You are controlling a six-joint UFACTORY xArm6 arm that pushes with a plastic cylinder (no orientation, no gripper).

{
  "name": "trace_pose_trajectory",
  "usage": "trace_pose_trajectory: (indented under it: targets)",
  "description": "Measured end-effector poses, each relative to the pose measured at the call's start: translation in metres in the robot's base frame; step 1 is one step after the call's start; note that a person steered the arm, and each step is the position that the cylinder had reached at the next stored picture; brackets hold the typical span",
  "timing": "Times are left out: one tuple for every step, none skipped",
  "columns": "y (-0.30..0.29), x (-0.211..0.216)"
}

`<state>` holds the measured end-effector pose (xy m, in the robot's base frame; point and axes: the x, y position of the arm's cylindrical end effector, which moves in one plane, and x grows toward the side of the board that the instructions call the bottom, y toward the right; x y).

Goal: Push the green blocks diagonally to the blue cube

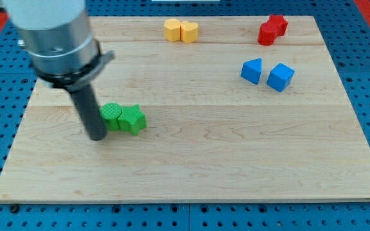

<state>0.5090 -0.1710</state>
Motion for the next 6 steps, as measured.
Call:
trace_pose_trajectory:
  targets:
    - [-0.024, -0.033]
    - [0.052, -0.039]
    - [0.117, -0.018]
    - [0.124, 0.013]
    - [0.160, 0.018]
    - [0.135, 0.043]
